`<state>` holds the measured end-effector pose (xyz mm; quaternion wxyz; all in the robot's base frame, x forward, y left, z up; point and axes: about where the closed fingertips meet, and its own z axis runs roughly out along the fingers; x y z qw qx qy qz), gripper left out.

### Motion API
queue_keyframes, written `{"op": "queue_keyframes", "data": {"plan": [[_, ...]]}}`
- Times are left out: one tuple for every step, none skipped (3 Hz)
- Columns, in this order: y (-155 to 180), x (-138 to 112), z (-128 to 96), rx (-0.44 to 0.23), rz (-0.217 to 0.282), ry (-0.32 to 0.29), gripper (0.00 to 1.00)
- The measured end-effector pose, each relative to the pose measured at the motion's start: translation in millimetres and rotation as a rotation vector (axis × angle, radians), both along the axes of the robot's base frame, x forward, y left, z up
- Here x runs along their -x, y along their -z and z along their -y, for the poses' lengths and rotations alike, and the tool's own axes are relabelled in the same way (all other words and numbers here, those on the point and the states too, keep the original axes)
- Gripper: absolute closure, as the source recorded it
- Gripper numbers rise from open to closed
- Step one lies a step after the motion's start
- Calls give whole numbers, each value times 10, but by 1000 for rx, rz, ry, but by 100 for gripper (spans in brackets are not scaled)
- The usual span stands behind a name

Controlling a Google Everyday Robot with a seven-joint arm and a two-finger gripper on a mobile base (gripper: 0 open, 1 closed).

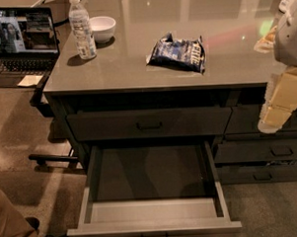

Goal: Place blue plastic bottle into middle drawer

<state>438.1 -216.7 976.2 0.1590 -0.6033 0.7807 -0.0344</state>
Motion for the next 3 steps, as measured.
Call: {"op": "queue_keyframes", "data": {"plan": [[0,0,0,0,0,0,0],[-42,-201,-41,-61,21,62,0],[-67,-578,-175,-217,58,165,0]]}}
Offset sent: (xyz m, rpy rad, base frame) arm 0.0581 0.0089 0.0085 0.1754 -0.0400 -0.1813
